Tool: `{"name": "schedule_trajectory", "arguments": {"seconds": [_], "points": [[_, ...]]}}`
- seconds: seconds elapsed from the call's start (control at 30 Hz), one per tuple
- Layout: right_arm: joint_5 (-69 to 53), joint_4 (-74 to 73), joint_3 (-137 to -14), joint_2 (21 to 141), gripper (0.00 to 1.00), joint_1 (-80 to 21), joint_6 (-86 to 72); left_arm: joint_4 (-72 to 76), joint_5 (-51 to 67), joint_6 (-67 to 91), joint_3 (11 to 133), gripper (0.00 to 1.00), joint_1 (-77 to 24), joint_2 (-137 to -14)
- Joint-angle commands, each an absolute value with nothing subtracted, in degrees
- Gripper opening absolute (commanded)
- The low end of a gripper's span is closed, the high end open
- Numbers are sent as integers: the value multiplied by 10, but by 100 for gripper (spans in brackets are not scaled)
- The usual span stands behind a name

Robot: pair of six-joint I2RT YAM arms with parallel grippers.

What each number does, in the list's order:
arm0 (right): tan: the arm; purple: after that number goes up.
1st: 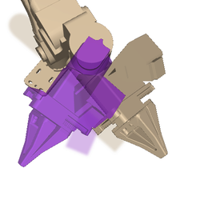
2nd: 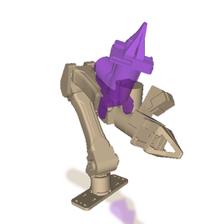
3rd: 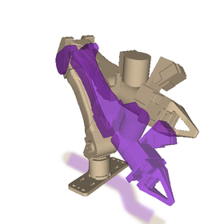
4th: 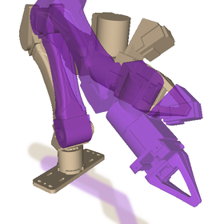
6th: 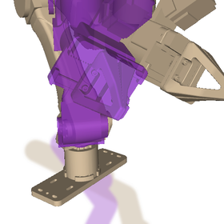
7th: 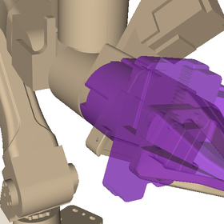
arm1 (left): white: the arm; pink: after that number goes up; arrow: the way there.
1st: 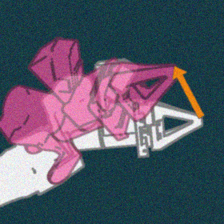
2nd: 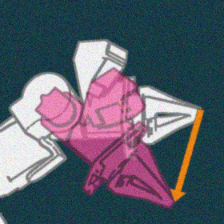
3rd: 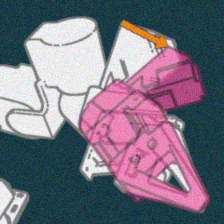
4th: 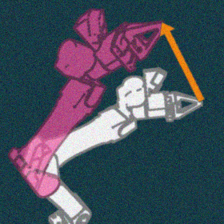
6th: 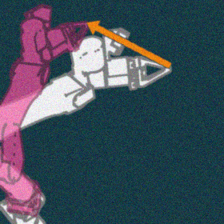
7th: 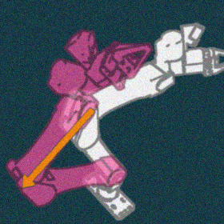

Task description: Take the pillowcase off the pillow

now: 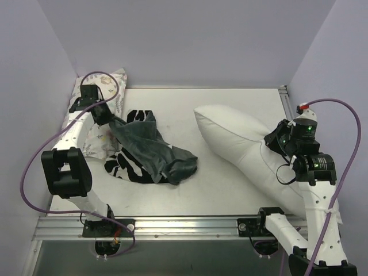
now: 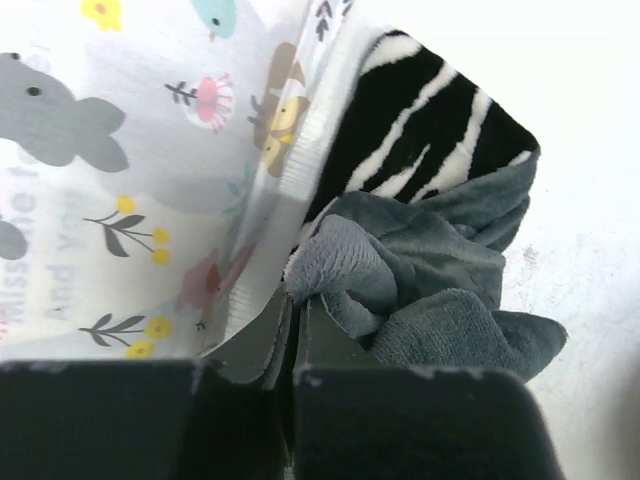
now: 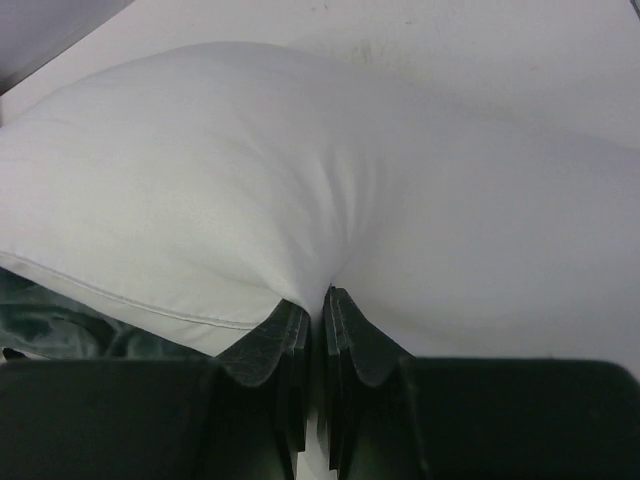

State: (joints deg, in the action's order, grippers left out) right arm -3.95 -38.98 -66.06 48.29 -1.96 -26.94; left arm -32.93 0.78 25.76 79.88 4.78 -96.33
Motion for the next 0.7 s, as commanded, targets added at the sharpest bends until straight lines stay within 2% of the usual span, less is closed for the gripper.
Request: {"name": "schedule_trajectory", "arguments": {"seconds": [0.0,0.17,0.3,0.5,0.63,0.67], "points": [[-76,-328,-730,497,0,-19,-279,-300,19,244,827,0,33,-936],[-84,-289,-767,533,0,-22,-290,-308,29,237,824,0,-22,-915],[-77,-157,-729,564,0,-47,-301,-302,30,248,787,0,-75,-885],[-2,79,-613,649,0,-179,-287,-270,36,266,710,3,-119,-832],[5,145,-599,746,0,-219,-301,-255,35,272,661,9,-148,-796],[5,147,-599,776,0,-224,-304,-253,33,271,655,15,-155,-782]]}}
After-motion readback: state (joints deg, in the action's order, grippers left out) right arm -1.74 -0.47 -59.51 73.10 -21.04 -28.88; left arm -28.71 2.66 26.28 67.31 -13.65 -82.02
